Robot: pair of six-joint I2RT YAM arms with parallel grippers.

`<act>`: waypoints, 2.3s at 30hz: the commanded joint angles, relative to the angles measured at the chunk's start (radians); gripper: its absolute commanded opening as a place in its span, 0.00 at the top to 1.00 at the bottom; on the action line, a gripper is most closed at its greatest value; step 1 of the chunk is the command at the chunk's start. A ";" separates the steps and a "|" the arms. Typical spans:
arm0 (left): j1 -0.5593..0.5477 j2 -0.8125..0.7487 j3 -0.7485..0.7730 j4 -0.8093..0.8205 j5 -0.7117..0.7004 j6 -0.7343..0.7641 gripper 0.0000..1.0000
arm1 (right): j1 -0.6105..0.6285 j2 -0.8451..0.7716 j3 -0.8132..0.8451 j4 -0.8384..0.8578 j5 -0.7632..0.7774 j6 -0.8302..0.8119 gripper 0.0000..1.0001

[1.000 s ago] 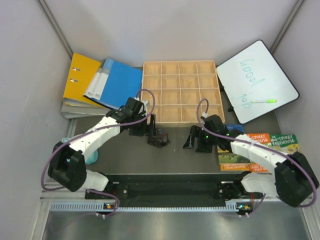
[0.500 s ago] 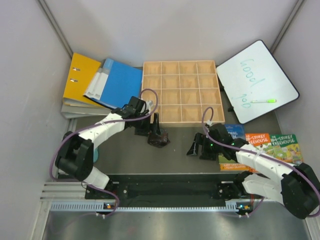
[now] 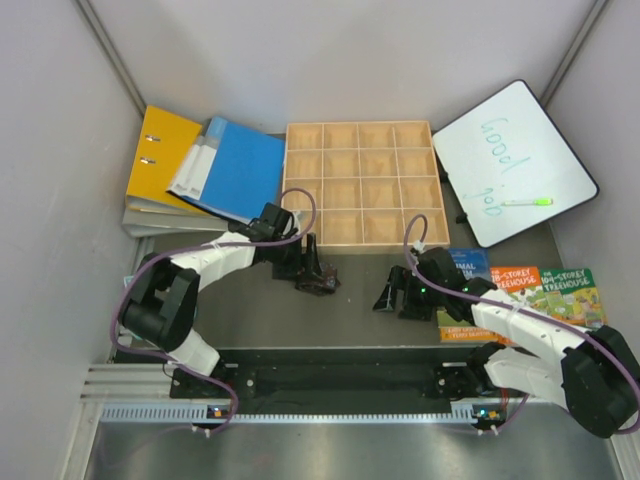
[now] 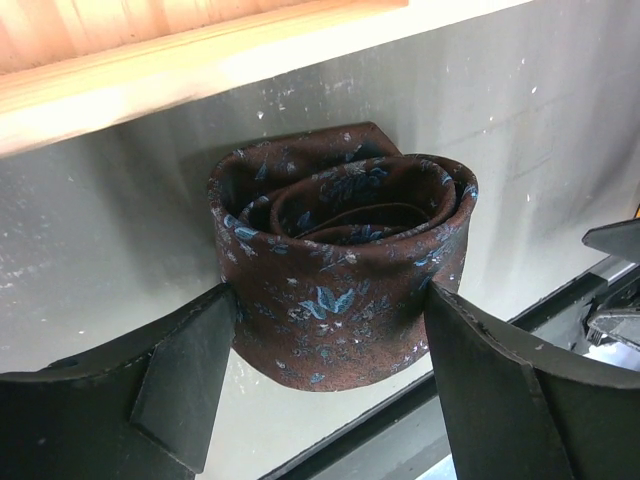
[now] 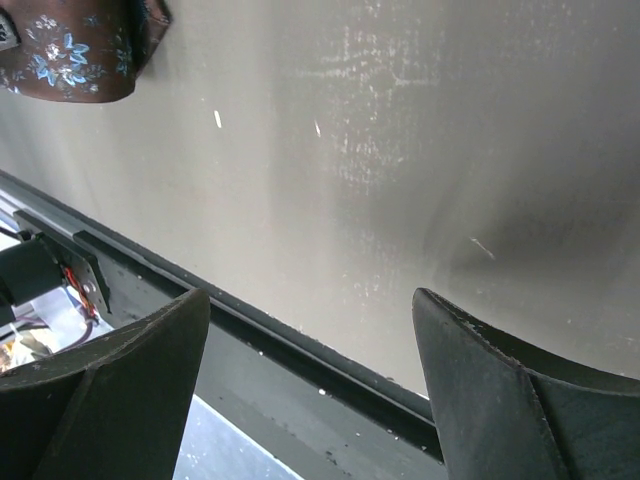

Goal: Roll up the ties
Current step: Pick up the tie at the center of the board.

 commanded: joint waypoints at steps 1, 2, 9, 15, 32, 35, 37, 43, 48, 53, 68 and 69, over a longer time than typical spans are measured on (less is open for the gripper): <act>0.003 0.003 -0.052 0.055 0.006 -0.028 0.21 | 0.003 -0.008 -0.008 0.049 -0.003 0.002 0.17; 0.003 0.007 -0.069 0.064 0.015 -0.035 0.21 | 0.003 -0.002 -0.009 0.052 -0.006 0.004 0.17; 0.002 0.047 -0.125 0.139 0.005 -0.060 0.22 | 0.003 0.002 -0.012 0.060 -0.011 0.002 0.17; -0.015 0.076 -0.143 0.167 -0.030 -0.074 0.26 | 0.003 0.003 -0.016 0.063 -0.011 0.002 0.17; -0.066 0.067 -0.181 0.211 -0.087 -0.157 1.00 | 0.003 0.031 -0.051 0.123 0.012 0.010 0.18; -0.067 0.020 -0.166 0.156 -0.101 -0.170 1.00 | 0.003 0.025 -0.078 0.129 0.080 0.028 0.19; -0.067 -0.028 -0.152 0.115 -0.116 -0.176 1.00 | 0.003 0.000 -0.104 0.175 0.113 0.040 0.19; -0.067 -0.131 -0.048 -0.019 -0.176 -0.155 1.00 | 0.003 -0.038 -0.175 0.218 0.224 0.071 0.20; -0.066 -0.155 0.068 -0.138 -0.216 -0.131 1.00 | 0.003 -0.037 -0.195 0.258 0.247 0.062 0.20; -0.064 -0.151 0.170 -0.192 -0.259 -0.100 1.00 | 0.003 -0.035 -0.207 0.275 0.256 0.057 0.20; 0.088 0.068 0.699 -0.283 -0.250 -0.075 1.00 | 0.004 0.072 -0.195 0.350 0.220 0.033 0.20; 0.101 0.087 0.725 -0.278 -0.244 -0.081 1.00 | 0.004 0.077 -0.195 0.358 0.210 0.031 0.20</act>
